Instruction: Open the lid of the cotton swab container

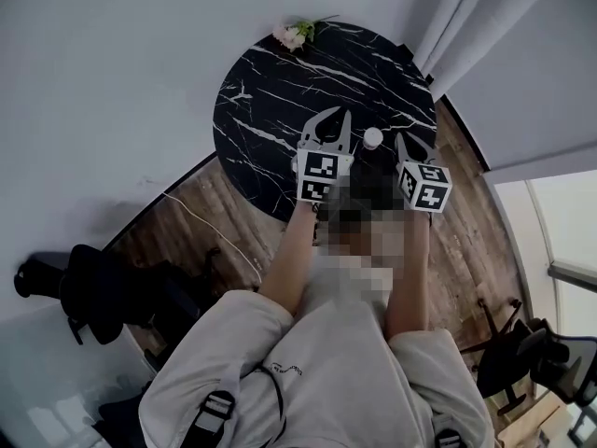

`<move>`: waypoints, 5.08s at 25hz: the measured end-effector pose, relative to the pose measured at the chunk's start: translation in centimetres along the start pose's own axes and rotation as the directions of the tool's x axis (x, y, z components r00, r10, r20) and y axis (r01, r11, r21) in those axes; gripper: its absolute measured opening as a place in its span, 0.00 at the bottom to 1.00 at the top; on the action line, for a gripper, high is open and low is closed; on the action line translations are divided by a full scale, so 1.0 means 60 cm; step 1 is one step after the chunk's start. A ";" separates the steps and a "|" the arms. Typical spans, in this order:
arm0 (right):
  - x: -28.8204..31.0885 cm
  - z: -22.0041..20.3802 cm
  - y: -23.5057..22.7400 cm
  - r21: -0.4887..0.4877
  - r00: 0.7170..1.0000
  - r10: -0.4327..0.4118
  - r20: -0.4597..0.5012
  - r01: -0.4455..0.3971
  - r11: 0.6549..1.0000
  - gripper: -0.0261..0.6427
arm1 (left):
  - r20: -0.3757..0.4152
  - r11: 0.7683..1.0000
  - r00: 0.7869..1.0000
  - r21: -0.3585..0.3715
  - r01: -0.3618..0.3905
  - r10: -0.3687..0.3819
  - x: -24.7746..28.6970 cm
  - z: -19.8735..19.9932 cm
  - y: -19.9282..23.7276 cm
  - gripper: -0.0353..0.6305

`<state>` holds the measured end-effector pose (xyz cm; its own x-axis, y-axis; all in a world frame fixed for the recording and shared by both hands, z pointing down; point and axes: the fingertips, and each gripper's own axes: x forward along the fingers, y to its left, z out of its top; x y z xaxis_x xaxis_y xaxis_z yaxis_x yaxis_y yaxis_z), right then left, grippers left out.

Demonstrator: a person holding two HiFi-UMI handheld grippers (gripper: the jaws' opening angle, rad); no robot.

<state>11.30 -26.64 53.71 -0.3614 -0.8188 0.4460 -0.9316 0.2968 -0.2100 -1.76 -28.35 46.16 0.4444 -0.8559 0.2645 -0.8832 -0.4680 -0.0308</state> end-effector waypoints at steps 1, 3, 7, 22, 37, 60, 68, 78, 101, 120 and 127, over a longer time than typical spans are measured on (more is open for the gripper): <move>0.007 -0.002 0.002 0.015 1.000 -0.014 0.001 0.014 1.000 0.09 | -0.003 1.000 1.000 -0.020 0.016 -0.016 0.000 -0.007 0.008 0.09; 0.018 -0.010 0.005 0.049 0.999 -0.042 0.003 0.042 0.998 0.09 | -0.009 0.998 0.999 -0.044 0.037 -0.038 0.000 -0.024 0.025 0.09; 0.032 -0.044 0.006 0.089 0.993 -0.114 -0.007 0.114 0.989 0.09 | -0.042 0.994 0.996 -0.081 0.074 -0.077 0.000 -0.077 0.046 0.09; 0.144 -0.153 0.024 -0.070 0.972 -0.103 -0.209 0.090 0.993 0.38 | -0.080 0.993 0.991 -0.041 0.108 -0.111 0.050 -0.099 0.052 0.09; 0.232 -0.248 -0.018 -0.103 0.925 -0.135 -0.354 0.104 0.989 0.49 | -0.165 0.991 0.982 -0.111 0.076 -0.093 0.143 -0.138 0.071 0.09; 0.274 -0.251 -0.028 -0.079 0.945 -0.097 -0.311 0.076 0.994 0.47 | -0.183 0.991 0.979 -0.108 0.073 -0.092 0.155 -0.162 0.089 0.09; 0.228 -0.143 -0.027 -0.058 0.964 -0.036 -0.263 0.021 0.998 0.47 | -0.145 0.988 0.981 -0.101 0.115 -0.129 0.142 -0.137 0.056 0.09; 0.137 0.018 0.024 -0.012 0.989 0.082 -0.121 -0.084 0.996 0.47 | -0.058 0.983 0.981 -0.040 0.181 -0.183 0.094 -0.088 0.015 0.09; 0.041 0.090 0.226 -0.225 0.930 0.282 -0.238 -0.335 0.915 0.47 | -0.066 0.941 0.953 0.148 0.303 -0.296 0.016 -0.081 -0.039 0.46; 0.032 0.071 0.266 -0.227 0.887 0.365 -0.281 -0.432 0.873 0.47 | -0.014 0.930 0.950 0.199 0.309 -0.313 0.002 -0.064 -0.032 0.46; -0.003 0.103 0.265 -0.268 0.885 0.437 -0.161 -0.465 0.844 0.47 | -0.001 0.944 0.955 0.148 0.294 -0.297 -0.001 -0.063 -0.025 0.46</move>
<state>-3.19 -24.83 44.93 -0.7332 -0.5161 0.4427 -0.6285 0.7630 -0.1513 -1.03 -26.78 49.82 0.6863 -0.6781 0.2630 -0.6812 -0.7260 -0.0942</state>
